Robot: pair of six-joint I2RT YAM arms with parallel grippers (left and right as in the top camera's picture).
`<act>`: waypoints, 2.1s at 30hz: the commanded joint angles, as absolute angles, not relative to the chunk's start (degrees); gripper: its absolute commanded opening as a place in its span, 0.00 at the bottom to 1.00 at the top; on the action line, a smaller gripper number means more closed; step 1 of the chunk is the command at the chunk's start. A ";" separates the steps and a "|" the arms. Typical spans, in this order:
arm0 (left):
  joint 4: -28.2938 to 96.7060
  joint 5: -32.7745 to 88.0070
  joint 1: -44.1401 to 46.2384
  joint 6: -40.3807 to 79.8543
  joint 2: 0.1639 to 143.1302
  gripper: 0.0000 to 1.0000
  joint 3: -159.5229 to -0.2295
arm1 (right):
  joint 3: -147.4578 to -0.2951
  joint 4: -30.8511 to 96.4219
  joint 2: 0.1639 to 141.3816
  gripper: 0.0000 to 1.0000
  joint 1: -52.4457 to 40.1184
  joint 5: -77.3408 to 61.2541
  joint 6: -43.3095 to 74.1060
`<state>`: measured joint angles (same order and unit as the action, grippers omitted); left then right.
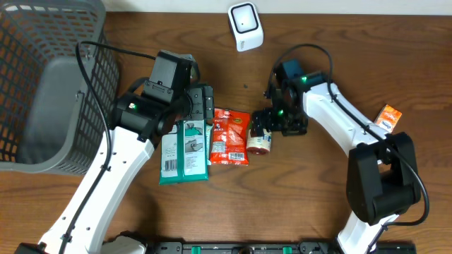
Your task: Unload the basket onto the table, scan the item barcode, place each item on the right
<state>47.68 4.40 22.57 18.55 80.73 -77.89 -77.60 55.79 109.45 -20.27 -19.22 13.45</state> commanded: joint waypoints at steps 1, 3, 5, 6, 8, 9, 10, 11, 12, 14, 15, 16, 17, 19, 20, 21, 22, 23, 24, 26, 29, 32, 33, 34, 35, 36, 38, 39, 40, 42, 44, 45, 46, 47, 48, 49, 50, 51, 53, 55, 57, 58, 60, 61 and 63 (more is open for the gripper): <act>47.68 4.69 22.57 18.02 80.93 0.87 -78.87 | -74.32 52.40 109.51 0.99 -21.10 -23.53 16.10; 47.68 4.69 22.59 18.00 80.93 0.87 -78.87 | -73.14 50.22 109.51 0.99 -21.15 -24.75 16.12; 47.68 4.69 22.59 18.02 80.93 0.87 -78.87 | -72.25 47.51 109.51 0.99 -21.15 -24.69 16.34; 47.68 4.69 22.57 18.00 80.93 0.87 -78.87 | -72.14 46.63 109.51 0.99 -21.15 -24.69 16.43; 47.68 4.69 22.57 18.02 80.93 0.88 -78.87 | -72.03 45.45 109.51 0.99 -21.23 -24.10 17.67; 47.68 4.69 22.59 18.02 80.93 0.87 -78.87 | -71.94 44.71 109.51 0.99 -21.34 -23.42 18.55; 47.68 4.69 22.59 18.00 80.93 0.87 -78.87 | -71.88 44.31 109.51 0.99 -21.43 -22.79 18.94; 47.68 4.69 22.59 18.00 80.93 0.87 -78.87 | -71.83 44.12 109.54 0.99 -21.54 -21.91 19.55; 47.68 4.69 22.59 18.00 80.93 0.87 -78.87 | -71.70 44.01 109.54 0.99 -21.71 -20.71 20.29; 47.68 4.69 22.59 18.00 80.93 0.87 -78.87 | -71.33 43.68 109.54 0.99 -22.24 -19.55 21.12; 47.68 4.69 22.59 18.00 80.93 0.87 -78.87 | -71.13 43.44 109.54 0.99 -22.65 -19.53 21.21; 47.68 4.69 22.59 18.02 80.93 0.87 -78.87 | -70.94 43.22 109.54 0.98 -23.03 -19.53 21.21; 47.68 4.69 22.57 18.02 80.93 0.87 -78.87 | -70.67 42.94 109.54 0.98 -23.42 -19.53 21.23; 47.68 4.69 22.59 18.02 80.93 0.87 -78.87 | -70.52 42.85 109.54 0.95 -24.12 -19.51 22.00; 47.68 4.69 22.59 18.02 80.93 0.87 -78.87 | -70.46 42.85 109.54 0.93 -24.45 -19.51 22.52; 47.68 4.69 22.57 18.00 80.93 0.87 -78.87 | -70.43 42.87 109.54 0.91 -24.62 -19.33 22.87; 47.68 4.69 22.59 18.02 80.93 0.87 -78.87 | -70.43 42.87 109.54 0.91 -24.82 -18.94 23.29; 47.68 4.69 22.57 18.02 80.93 0.88 -78.87 | -70.43 42.87 109.54 0.90 -25.02 -17.98 24.03; 47.68 4.69 22.59 18.02 80.93 0.87 -78.87 | -70.43 42.85 109.54 0.89 -25.19 -16.69 24.69; 47.68 4.69 22.59 18.02 80.93 0.87 -78.87 | -70.43 42.74 109.54 0.88 -25.28 -14.63 25.28; 47.68 4.69 22.57 18.00 80.93 0.87 -78.87 | -70.43 42.04 109.54 0.87 -25.28 -14.39 25.26; 47.68 4.69 22.59 18.02 80.93 0.88 -78.87 | -70.41 41.52 109.54 0.86 -25.28 -14.37 25.28; 47.68 4.69 22.59 18.00 80.93 0.88 -78.87 | -70.41 41.36 109.54 0.86 -25.28 -14.39 25.30; 47.68 4.69 22.59 18.02 80.93 0.88 -78.87 | -70.41 41.34 109.56 0.86 -25.30 -14.39 25.50; 47.68 4.69 22.59 18.02 80.93 0.87 -78.87 | -70.41 41.36 109.56 0.86 -25.30 -14.39 26.09; 47.68 4.69 22.59 18.02 80.93 0.87 -78.87 | -70.37 41.36 109.56 0.87 -25.32 -14.44 26.41; 47.68 4.69 22.59 18.00 80.93 0.87 -78.87 | -70.37 41.36 109.56 0.99 -25.50 -14.41 26.61; 47.68 4.69 22.59 18.02 80.93 0.87 -78.87 | -70.37 41.36 109.56 0.99 -25.56 -14.41 26.61; 47.68 4.69 22.57 18.00 80.93 0.87 -78.87 | -70.37 41.39 109.56 0.99 -25.63 -14.44 26.63; 47.68 4.69 22.59 18.02 80.93 0.87 -78.87 | -70.37 41.82 109.56 0.99 -25.67 -14.44 26.61; 47.68 4.69 22.57 18.02 80.93 0.87 -78.87 | -70.37 42.24 109.56 0.90 -25.65 -14.41 26.61; 47.68 4.69 22.59 18.02 80.93 0.87 -78.87 | -70.37 42.41 109.56 0.83 -25.67 -14.41 26.63; 47.68 4.69 22.59 18.02 80.93 0.87 -78.87 | -70.37 42.48 109.56 0.79 -25.71 -14.41 26.74; 47.68 4.69 22.59 18.02 80.93 0.88 -78.87 | -70.37 42.57 109.56 0.77 -25.76 -14.41 26.76; 47.68 4.69 22.59 18.02 80.93 0.87 -78.87 | -70.37 42.63 109.56 0.75 -25.85 -14.41 26.76; 47.68 4.69 22.59 18.00 80.93 0.87 -78.87 | -70.37 42.63 109.56 0.72 -25.96 -14.41 26.74; 47.68 4.69 22.59 18.02 80.93 0.87 -78.87 | -70.37 42.65 109.56 0.71 -26.04 -14.41 26.76; 47.68 4.69 22.57 18.02 80.93 0.87 -78.87 | -70.37 42.63 109.56 0.70 -26.09 -14.39 26.76; 47.68 4.69 22.57 18.02 80.93 0.87 -78.87 | -70.37 42.63 109.56 0.70 -26.09 -14.39 26.74; 47.68 4.69 22.59 18.02 80.93 0.87 -78.87 | -70.37 42.68 109.56 0.70 -26.09 -14.13 26.74; 47.68 4.69 22.59 18.00 80.93 0.87 -78.87 | -70.37 42.87 109.56 0.68 -26.09 -13.17 26.70; 47.68 4.69 22.59 18.02 80.93 0.88 -78.87 | -70.37 42.94 109.56 0.68 -26.09 -12.88 26.55; 47.68 4.69 22.57 18.02 80.93 0.87 -78.87 | -70.37 42.96 109.56 0.67 -26.02 -12.91 25.80; 47.68 4.69 22.59 18.02 80.93 0.87 -78.87 | -70.37 42.98 109.56 0.67 -26.02 -12.91 25.63; 47.68 4.69 22.59 18.00 80.93 0.87 -78.87 | -70.37 43.07 109.54 0.66 -26.02 -12.91 25.47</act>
